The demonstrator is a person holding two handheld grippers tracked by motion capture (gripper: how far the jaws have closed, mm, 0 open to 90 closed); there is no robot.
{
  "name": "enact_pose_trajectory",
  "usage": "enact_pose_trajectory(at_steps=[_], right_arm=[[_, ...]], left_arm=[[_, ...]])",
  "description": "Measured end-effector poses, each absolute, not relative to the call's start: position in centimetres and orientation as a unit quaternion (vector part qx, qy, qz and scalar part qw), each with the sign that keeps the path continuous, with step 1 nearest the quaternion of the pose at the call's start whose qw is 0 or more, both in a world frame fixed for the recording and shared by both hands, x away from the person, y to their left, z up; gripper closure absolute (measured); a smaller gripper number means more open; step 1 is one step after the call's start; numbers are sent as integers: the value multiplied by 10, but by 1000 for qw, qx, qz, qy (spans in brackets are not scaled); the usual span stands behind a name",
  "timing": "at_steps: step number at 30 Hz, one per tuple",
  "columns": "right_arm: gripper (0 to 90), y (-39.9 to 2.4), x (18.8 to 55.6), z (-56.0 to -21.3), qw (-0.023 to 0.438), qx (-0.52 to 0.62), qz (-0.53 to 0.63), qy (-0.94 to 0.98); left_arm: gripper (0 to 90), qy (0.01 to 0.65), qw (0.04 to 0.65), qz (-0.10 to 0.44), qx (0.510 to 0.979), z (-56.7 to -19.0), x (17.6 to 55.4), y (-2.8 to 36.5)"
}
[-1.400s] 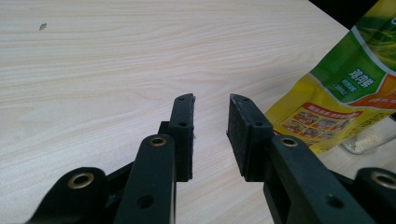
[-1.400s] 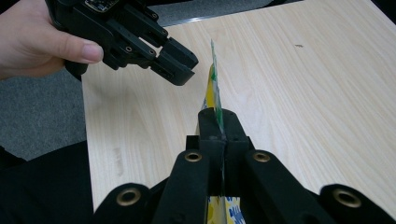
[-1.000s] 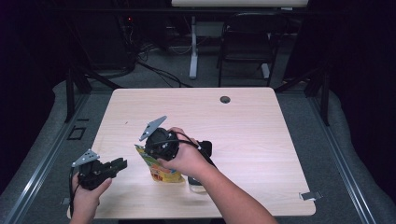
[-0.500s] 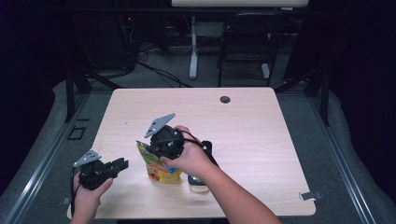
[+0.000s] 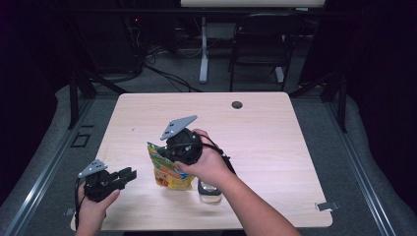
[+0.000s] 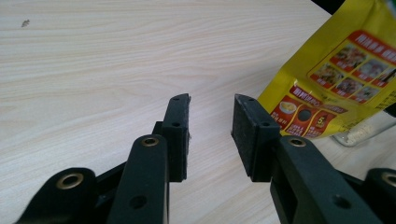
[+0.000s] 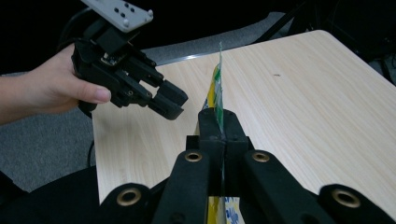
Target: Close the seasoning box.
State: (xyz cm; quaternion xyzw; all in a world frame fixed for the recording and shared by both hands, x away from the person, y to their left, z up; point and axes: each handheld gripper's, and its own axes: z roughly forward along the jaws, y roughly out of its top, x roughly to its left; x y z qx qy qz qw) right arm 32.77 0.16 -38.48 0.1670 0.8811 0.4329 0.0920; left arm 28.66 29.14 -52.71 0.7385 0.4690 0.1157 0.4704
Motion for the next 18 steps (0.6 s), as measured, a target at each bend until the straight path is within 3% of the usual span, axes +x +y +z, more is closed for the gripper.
enact_pose_trajectory(at_steps=[8,11,18], right_arm=[[900,-13,328,-376,102,172,444,874],[900,-19,328,-371,107,176,453,867],[900,-22,327,-366,112,176,457,865]], left_arm=[[614,452,490,109,738,-524,282,281],[554,447,488,107,742,-525,281,277],[540,433,488,100,751,-528,280,268]])
